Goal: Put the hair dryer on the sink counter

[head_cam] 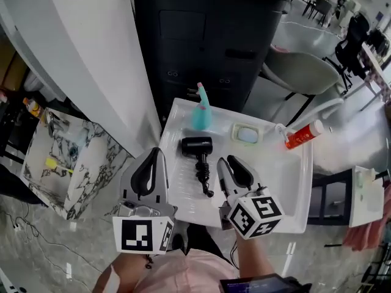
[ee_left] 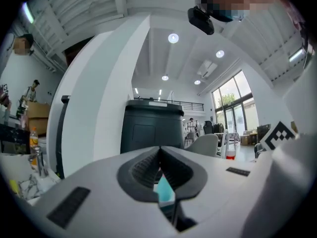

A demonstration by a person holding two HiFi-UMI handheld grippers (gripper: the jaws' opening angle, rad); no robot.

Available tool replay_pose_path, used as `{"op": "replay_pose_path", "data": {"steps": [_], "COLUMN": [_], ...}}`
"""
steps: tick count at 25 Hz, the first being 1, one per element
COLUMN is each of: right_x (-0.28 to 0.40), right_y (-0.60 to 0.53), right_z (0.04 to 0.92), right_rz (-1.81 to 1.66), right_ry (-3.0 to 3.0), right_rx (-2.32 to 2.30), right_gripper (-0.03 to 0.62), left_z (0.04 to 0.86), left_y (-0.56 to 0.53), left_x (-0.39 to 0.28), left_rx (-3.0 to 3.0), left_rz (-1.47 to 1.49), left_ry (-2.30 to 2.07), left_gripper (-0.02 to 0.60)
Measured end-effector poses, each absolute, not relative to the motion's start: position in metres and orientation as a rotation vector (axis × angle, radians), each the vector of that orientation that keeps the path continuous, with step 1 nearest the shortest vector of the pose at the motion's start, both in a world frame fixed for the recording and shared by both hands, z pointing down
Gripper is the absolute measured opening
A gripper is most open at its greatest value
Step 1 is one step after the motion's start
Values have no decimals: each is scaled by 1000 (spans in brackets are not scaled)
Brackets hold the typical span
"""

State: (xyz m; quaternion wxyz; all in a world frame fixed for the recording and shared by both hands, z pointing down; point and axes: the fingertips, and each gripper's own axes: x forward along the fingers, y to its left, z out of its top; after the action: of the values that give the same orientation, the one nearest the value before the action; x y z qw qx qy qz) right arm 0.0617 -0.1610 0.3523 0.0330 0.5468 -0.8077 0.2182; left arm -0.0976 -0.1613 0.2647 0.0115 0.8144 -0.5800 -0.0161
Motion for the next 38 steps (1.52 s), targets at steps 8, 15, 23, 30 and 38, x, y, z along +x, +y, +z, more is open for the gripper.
{"op": "replay_pose_path", "data": {"steps": [8, 15, 23, 30, 38], "right_x": [48, 43, 34, 31, 29], "right_y": [-103, -72, -56, -55, -56], "right_z": [280, 243, 222, 219, 220], "right_rz": [314, 38, -71, -94, -85], "right_ry": [-2555, -2496, -2511, -2504, -2501], "right_rx": [1808, 1867, 1874, 1874, 1878], "right_gripper": [0, -2, -3, -3, -3], "left_z": [208, 188, 179, 178, 180], "left_y": [-104, -77, -64, -64, -65], "left_x": [-99, -102, -102, -100, -102], "left_rx": [2653, 2700, 2728, 2736, 2730], "left_rz": [-178, -210, -247, -252, -266], "left_ry": [-1831, -1823, -1805, -1785, -1776], "left_gripper": [9, 9, 9, 9, 9]}}
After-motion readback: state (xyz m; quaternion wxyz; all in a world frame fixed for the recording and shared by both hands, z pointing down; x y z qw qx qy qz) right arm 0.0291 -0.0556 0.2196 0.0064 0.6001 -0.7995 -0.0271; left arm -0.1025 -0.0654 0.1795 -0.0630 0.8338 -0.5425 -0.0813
